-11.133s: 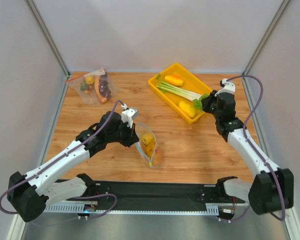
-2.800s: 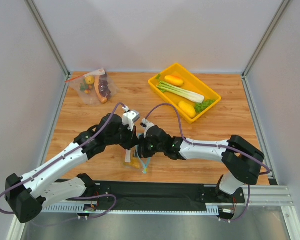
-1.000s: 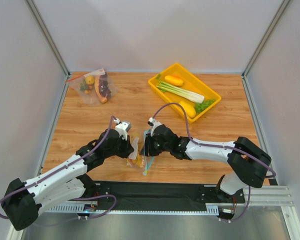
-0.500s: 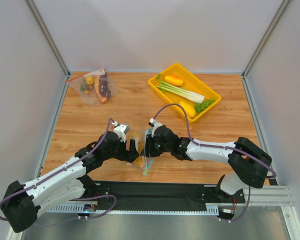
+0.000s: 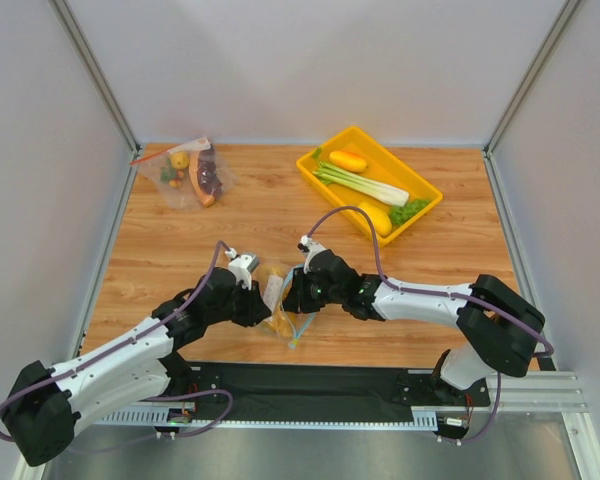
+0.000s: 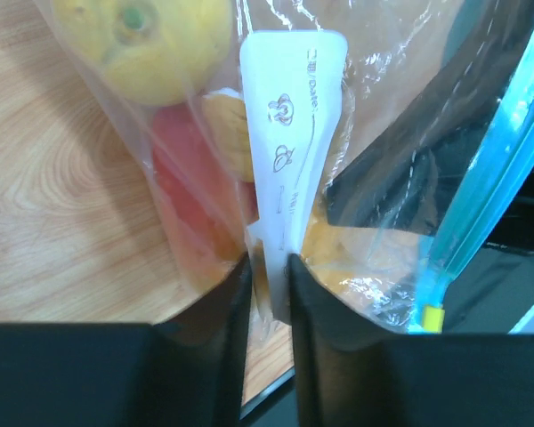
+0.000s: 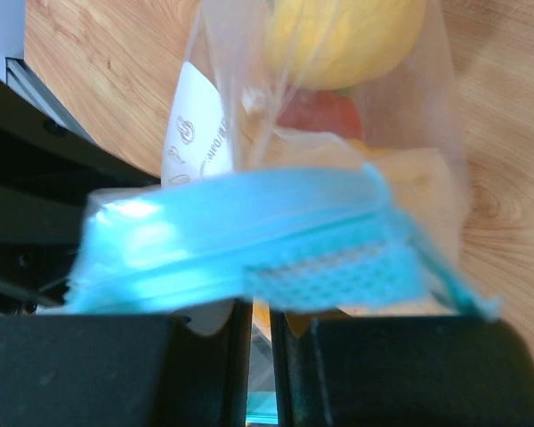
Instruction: Open the zip-top bag and remove the fake food
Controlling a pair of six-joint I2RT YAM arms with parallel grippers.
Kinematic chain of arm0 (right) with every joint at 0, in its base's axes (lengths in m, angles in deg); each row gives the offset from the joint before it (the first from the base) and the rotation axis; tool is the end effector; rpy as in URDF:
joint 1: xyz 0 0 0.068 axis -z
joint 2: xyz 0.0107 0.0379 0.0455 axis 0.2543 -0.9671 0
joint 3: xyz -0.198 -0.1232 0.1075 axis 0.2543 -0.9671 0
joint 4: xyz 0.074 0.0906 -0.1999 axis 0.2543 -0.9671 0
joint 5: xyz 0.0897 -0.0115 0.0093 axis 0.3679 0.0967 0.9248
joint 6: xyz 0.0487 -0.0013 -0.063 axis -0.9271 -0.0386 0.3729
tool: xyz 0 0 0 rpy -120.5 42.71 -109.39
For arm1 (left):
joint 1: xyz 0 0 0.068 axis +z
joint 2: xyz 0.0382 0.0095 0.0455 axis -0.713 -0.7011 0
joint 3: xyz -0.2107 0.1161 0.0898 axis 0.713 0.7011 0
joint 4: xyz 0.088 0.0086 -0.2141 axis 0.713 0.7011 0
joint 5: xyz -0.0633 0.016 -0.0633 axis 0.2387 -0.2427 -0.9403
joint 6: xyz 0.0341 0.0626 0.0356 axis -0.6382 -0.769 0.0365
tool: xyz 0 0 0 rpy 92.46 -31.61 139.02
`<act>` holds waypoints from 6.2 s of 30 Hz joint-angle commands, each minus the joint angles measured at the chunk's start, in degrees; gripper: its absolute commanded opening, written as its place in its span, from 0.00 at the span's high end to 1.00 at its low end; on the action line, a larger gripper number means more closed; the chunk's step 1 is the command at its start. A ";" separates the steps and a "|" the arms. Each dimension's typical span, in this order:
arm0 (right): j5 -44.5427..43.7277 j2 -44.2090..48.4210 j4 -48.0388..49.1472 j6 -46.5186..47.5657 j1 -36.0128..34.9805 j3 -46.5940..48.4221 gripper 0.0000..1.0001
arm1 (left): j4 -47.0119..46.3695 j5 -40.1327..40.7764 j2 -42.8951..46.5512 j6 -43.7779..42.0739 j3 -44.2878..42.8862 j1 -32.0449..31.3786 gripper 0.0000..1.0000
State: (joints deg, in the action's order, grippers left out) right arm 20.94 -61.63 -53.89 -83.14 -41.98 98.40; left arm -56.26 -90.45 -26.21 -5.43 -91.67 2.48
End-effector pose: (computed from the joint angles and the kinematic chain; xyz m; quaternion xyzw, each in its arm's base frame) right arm 0.1626 0.2682 0.1671 -0.1288 0.8927 0.3767 0.2111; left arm 0.1278 -0.1301 0.1692 0.1022 0.8932 -0.3089 0.3102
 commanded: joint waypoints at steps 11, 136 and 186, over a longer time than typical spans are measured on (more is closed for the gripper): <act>-3.69 4.86 -3.27 -0.40 -0.33 -1.73 0.43 | -2.18 -2.09 0.46 0.69 1.02 0.11 1.00; 33.66 18.49 -34.75 18.05 14.42 20.32 0.81 | 0.44 -9.21 -15.10 -6.77 -17.35 14.53 1.00; -8.09 -29.07 -50.92 35.63 53.10 57.24 0.19 | 7.57 -9.30 -2.79 -7.66 -14.54 14.53 1.00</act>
State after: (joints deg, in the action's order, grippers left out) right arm 13.40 -93.98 -105.15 -49.11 10.96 154.59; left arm -48.11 -98.63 -29.05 -12.11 -106.16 16.75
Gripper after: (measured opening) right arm 0.775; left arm 0.003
